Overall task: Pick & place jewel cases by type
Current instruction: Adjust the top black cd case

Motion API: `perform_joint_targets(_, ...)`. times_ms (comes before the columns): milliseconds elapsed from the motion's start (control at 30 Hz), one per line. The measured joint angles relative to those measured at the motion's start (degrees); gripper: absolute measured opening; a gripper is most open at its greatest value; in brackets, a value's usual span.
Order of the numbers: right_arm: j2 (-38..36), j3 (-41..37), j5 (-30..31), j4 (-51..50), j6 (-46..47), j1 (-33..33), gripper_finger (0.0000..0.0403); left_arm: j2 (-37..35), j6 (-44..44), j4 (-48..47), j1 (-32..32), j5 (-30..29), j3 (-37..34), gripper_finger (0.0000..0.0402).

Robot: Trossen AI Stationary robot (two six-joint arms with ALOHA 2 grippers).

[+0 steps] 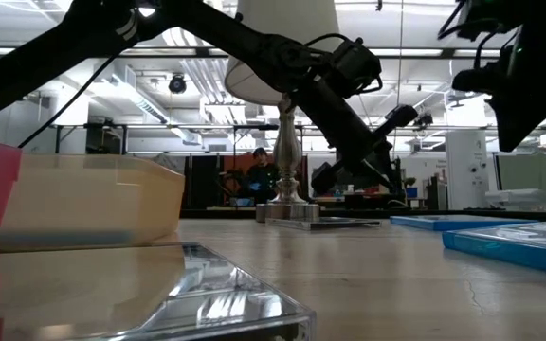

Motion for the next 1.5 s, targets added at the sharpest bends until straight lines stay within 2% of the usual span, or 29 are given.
perform_joint_targets(300,5.81,-0.24,-1.56,1.08,-7.78,-13.03,0.0008,0.00,-0.07,0.01,0.00,0.31,0.00,0.0000)
perform_joint_targets(467,8.51,-1.02,-3.25,5.28,-13.13,-18.25,0.0008,0.00,-0.05,-0.08,0.00,0.33,0.00,0.0000)
perform_joint_targets(633,11.70,-3.63,-3.83,6.37,-13.87,-21.64,0.0008,0.00,1.48,-0.14,0.00,0.37,0.00,0.0000)
perform_joint_targets(800,13.62,-6.11,-6.87,11.78,-14.59,-22.22,0.0008,-0.01,1.79,-0.18,0.00,0.50,-0.08,0.0000)
perform_joint_targets(1000,15.59,-6.59,-7.13,12.92,-15.30,-22.22,0.0008,-0.13,1.03,-0.25,0.07,0.48,-3.21,0.0000)
perform_joint_targets(1133,15.48,-6.58,-7.13,13.53,-15.56,-22.20,0.0008,-0.13,-1.49,4.29,0.08,0.66,-6.29,0.0003)
perform_joint_targets(1233,14.91,-6.39,-7.09,14.16,-15.93,-22.20,0.0008,-0.11,-1.71,7.35,0.13,2.42,-7.23,0.0013)
perform_joint_targets(1500,13.38,-6.29,-6.67,14.16,-16.17,-22.18,0.0008,-0.11,-0.94,7.73,0.15,2.56,-7.39,0.0059)
